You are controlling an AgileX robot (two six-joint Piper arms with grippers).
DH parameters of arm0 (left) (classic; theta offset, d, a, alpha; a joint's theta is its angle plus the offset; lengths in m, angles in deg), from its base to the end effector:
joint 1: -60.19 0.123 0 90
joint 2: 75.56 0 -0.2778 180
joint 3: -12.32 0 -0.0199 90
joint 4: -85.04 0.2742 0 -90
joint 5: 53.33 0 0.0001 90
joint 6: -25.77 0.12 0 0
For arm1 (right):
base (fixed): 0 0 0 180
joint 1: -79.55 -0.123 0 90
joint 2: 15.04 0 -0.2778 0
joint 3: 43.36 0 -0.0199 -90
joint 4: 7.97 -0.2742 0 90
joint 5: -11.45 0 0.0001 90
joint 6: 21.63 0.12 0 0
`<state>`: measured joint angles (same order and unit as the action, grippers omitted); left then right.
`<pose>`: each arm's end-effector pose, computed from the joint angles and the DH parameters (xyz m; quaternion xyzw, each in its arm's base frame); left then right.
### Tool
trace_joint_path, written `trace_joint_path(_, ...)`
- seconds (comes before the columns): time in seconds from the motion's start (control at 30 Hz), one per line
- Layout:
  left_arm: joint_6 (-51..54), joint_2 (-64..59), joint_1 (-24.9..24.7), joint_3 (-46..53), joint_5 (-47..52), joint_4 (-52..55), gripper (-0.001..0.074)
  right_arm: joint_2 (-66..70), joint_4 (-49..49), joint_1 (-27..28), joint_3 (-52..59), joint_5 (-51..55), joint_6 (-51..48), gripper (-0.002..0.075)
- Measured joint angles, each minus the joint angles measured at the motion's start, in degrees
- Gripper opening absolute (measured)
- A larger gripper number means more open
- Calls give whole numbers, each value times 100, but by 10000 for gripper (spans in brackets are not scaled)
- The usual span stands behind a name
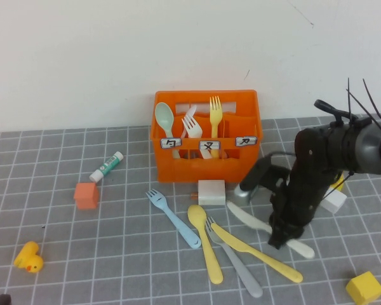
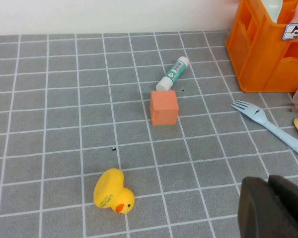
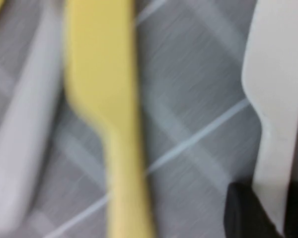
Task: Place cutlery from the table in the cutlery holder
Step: Pick up the knife, then place the knife on the box
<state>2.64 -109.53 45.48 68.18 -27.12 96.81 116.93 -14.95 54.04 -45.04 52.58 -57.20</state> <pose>0.1493 -0.0280 0.2473 -0.0080 0.8455 -0.0884 0.5266 0.3803 0.1921 0.0492 -0.4690 0.8790 0.0366 0.0782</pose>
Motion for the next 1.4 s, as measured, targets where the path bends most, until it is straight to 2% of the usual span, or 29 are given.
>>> trace_joint_path(0.2,0,0,0,0,-26,0,0,-268,-89,0,91,706,-54,153)
trace_joint_path(0.6,37,0,0,0,-92,10,0,-791,-130,0,91,783,-77,153)
trace_joint_path(1.0,37,0,0,0,-95,21,0,-2032,-1035,0,33,831,-677,153)
trace_joint_path(1.17,37,0,0,0,-116,21,0,-2753,-1349,0,-79,382,-849,153)
trace_joint_path(1.4,37,0,0,0,-172,21,0,-3319,-1597,0,-92,-1505,-875,153)
